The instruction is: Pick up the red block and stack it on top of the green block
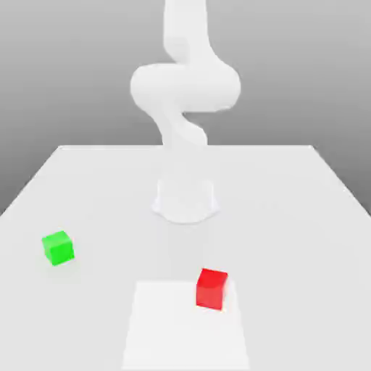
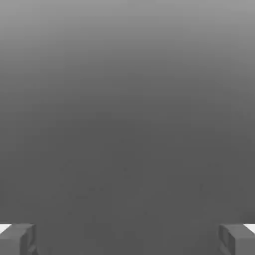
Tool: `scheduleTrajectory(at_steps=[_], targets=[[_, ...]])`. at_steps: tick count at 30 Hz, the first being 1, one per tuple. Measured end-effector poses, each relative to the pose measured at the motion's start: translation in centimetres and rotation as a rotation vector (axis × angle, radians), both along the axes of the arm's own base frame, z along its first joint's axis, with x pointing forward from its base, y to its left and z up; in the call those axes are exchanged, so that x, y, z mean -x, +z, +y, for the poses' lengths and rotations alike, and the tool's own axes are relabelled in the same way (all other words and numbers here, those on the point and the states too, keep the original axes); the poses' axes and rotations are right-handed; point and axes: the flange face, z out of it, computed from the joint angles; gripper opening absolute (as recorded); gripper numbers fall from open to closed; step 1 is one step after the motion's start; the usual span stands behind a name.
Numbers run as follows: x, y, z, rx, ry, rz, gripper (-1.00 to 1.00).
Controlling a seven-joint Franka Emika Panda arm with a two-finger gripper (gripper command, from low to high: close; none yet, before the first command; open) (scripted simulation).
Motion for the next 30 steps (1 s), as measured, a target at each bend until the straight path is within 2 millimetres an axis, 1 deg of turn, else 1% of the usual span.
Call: scheduleTrajectory(at_steps=[2, 4, 6, 9, 11, 13, 15, 17, 18, 19, 26, 27, 30], targets=[[-2.2, -4.9, 0.9, -0.005, -0.022, 0.075, 0.0], [-3.8, -9.9, 1.5, -0.011, -0.045, 0.149, 0.0], [-4.8, -14.9, 2.0, -0.019, -0.069, 0.222, 0.0], [-5.2, -22.4, 2.5, -0.034, -0.106, 0.332, 0.0], [-4.7, -27.5, 2.8, -0.047, -0.133, 0.409, 0.0], [-3.6, -32.5, 3.1, -0.061, -0.161, 0.489, 0.0], [-1.7, -37.6, 3.4, -0.078, -0.192, 0.575, 0.0], [0.8, -42.7, 3.7, -0.098, -0.224, 0.666, 0.0], [1.6, -44.4, 3.8, -0.103, -0.233, 0.689, 0.0], [1.9, -45.5, 3.8, -0.106, -0.24, 0.701, 0.0], [2.4, -51.1, 3.9, -0.108, -0.244, 0.714, 0.0], [2.4, -51.6, 3.9, -0.107, -0.243, 0.715, -1.0], [2.4, -51.6, 3.9, -0.108, -0.243, 0.714, -1.0]])
